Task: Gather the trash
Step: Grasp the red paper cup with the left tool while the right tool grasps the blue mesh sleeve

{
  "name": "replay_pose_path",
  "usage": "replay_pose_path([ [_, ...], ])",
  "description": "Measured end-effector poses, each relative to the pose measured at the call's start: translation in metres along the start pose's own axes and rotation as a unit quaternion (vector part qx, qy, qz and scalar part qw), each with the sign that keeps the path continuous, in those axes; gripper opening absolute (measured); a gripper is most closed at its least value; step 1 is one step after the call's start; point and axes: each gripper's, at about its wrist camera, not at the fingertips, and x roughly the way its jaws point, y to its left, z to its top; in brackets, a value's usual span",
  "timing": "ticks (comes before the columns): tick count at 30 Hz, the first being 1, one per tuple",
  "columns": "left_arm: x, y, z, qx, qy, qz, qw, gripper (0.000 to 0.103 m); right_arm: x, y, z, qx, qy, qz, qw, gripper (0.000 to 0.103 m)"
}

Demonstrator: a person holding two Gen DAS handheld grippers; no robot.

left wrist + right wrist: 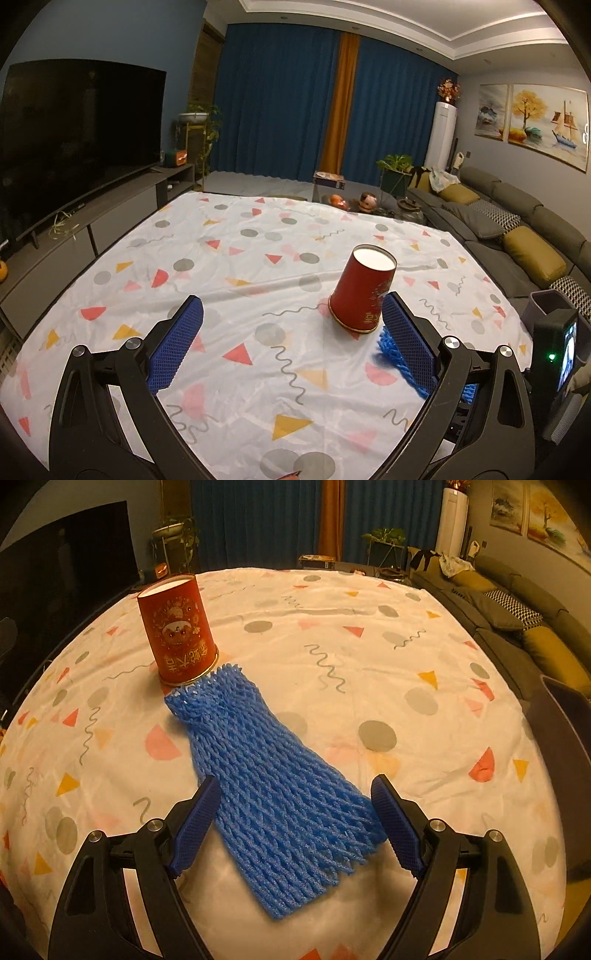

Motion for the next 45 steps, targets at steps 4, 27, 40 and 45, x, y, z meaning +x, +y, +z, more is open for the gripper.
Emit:
replay_pose_path([
  [4,0.005,-0.002,0.001,0.003,0.006,-0.006,1.0000,0.096,0.001,0.001,0.000,-0.005,0.000,0.010,1.000,0.068],
  [27,0.075,-0.046,0.004,0.056,0.037,-0.055,0.9962,0.096,-0.035,-0.006,0.002,-0.002,-0.084,0.017,0.996,0.013],
  [40,0.131,-0.070,0.007,0.060,0.083,-0.074,0.9920,0.073,-0.061,-0.046,0.008,0.047,-0.128,0.006,0.991,0.013],
  [45,0.133,-0.073,0.007,0.068,0.085,-0.086,0.9904,0.055,-0.063,-0.053,0.006,0.058,-0.133,0.006,0.989,0.013],
])
